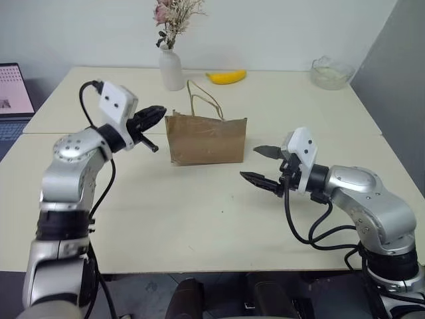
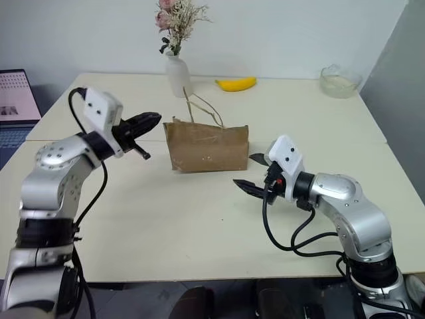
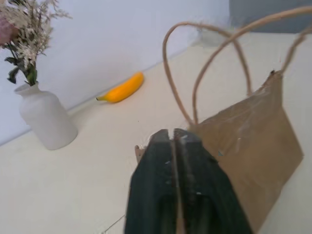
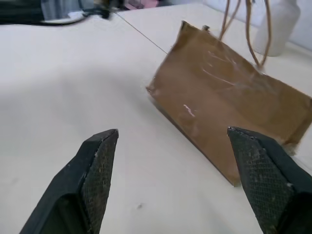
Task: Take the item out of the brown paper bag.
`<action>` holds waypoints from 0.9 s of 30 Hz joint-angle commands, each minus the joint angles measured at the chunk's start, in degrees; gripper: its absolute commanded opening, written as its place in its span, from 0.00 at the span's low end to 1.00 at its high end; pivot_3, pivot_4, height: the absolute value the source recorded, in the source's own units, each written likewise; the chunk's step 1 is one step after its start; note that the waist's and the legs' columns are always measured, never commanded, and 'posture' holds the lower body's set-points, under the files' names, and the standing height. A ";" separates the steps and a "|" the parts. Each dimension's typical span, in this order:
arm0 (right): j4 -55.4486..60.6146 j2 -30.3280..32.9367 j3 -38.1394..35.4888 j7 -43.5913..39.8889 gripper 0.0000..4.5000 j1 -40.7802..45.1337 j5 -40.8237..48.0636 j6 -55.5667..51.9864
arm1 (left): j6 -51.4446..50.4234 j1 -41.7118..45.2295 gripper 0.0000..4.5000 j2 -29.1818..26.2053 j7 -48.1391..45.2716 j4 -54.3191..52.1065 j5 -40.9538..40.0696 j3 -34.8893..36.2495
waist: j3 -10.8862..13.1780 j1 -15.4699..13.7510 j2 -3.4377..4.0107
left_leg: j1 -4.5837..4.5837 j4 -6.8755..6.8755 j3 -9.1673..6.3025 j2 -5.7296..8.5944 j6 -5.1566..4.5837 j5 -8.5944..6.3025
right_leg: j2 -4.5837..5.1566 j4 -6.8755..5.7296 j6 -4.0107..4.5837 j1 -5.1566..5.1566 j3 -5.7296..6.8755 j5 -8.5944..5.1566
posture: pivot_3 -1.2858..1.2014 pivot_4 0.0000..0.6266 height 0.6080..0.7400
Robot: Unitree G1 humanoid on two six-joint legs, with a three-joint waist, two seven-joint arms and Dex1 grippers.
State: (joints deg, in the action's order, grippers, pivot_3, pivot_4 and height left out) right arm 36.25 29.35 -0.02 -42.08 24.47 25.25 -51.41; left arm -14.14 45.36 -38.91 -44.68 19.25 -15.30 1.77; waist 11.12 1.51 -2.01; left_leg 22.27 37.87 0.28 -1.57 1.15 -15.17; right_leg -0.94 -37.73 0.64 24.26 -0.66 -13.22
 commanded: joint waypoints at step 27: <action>10.51 10.97 -8.29 7.05 0.83 -8.76 13.57 -5.52 | 19.88 26.92 0.00 3.03 -44.72 37.78 20.36 -12.42 | 0.01 0.23 -0.10 | 0.77 0.13 0.33 0.06 -0.03 0.00 | -0.08 -0.27 -0.12 0.88 -0.22 -0.05 | 0.52 0.24 1.00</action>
State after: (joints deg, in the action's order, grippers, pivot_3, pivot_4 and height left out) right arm 45.45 39.67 -6.90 -34.58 16.04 37.72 -58.06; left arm 6.99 73.13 -35.24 -87.11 61.17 6.65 -10.88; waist 11.13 1.74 -2.11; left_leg 23.04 38.00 0.59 -1.52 1.12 -15.17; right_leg -1.01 -38.02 0.52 25.13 -0.88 -13.27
